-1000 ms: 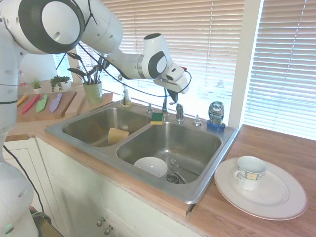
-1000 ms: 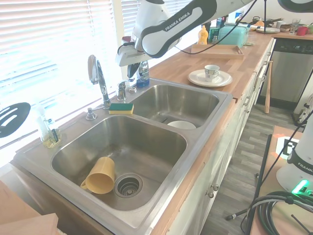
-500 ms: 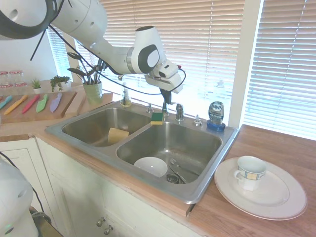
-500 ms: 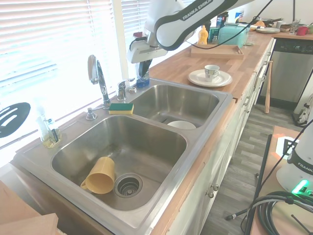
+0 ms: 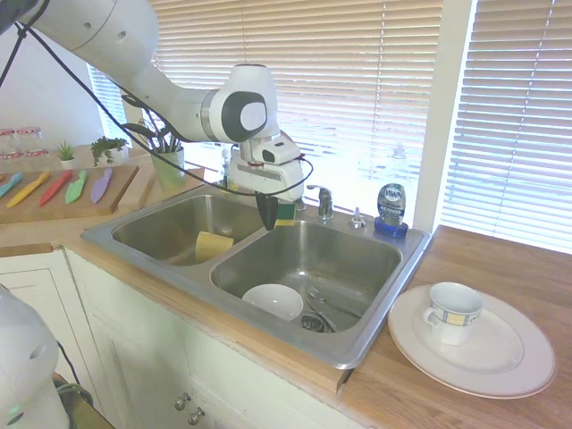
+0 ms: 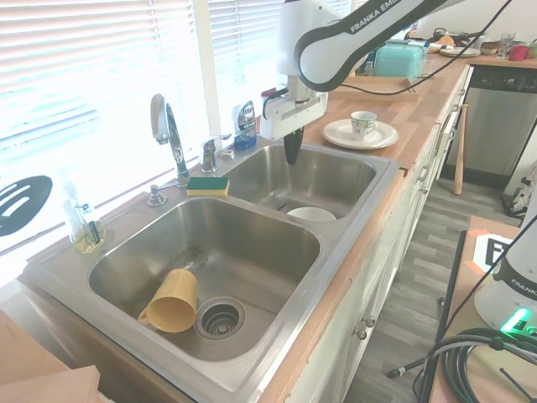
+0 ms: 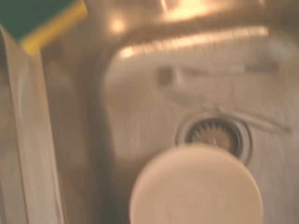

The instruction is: Turn off the faucet

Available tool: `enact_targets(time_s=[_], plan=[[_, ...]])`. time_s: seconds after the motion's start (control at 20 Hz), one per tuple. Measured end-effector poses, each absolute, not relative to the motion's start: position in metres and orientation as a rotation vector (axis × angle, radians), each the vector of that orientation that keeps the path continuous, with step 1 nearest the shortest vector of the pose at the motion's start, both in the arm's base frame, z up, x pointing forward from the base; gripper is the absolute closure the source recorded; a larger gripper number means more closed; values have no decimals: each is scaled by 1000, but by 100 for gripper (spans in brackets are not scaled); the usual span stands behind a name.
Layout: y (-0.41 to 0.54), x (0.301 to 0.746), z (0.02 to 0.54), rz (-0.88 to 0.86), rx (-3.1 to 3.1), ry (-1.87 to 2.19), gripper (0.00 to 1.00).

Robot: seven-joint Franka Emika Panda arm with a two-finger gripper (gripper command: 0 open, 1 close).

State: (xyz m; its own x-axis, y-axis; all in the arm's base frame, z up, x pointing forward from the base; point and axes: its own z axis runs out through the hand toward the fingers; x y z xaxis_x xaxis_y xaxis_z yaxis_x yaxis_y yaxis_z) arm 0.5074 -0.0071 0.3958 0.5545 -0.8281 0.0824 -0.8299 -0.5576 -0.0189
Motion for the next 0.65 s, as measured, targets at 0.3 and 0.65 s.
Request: enact_targets(time_s=[0.3,0.65], plan=[[-10,429,408,94,2741,-1471,0],[0,379,415,87,2748,-1474,0]])
